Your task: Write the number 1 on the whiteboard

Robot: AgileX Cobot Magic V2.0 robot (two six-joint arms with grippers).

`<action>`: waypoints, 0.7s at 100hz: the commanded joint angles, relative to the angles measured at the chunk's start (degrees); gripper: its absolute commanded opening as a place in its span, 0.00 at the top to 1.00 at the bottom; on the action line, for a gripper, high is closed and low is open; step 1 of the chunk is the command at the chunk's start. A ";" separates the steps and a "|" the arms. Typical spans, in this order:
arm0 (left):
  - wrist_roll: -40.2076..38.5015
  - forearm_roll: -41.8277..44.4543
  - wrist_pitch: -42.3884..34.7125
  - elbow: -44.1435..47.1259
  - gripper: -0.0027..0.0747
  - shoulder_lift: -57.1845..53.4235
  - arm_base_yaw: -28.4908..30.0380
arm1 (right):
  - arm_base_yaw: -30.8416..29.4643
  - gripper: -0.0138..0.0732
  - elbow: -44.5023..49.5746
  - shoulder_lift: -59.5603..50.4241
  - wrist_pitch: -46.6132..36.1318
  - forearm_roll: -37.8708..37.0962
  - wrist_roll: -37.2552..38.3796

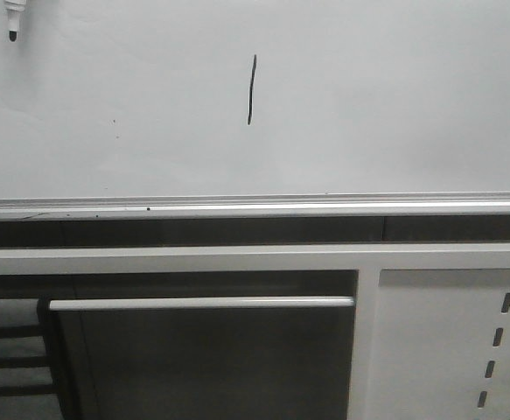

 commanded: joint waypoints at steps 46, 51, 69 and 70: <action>-0.50 -0.35 0.61 4.52 0.99 -12.04 0.09 | -0.27 0.91 14.13 -15.18 -4.99 1.95 0.21; -0.50 -0.35 0.61 4.52 0.99 -12.04 0.09 | -0.27 0.91 14.13 -15.18 -4.17 1.95 0.21; -0.50 -0.35 0.51 4.52 0.99 -12.04 0.09 | -0.27 0.91 14.13 -15.18 -3.37 1.95 0.21; -0.50 -0.35 0.51 4.52 0.99 -12.04 0.09 | -0.27 0.91 14.13 -15.18 -3.37 1.95 0.21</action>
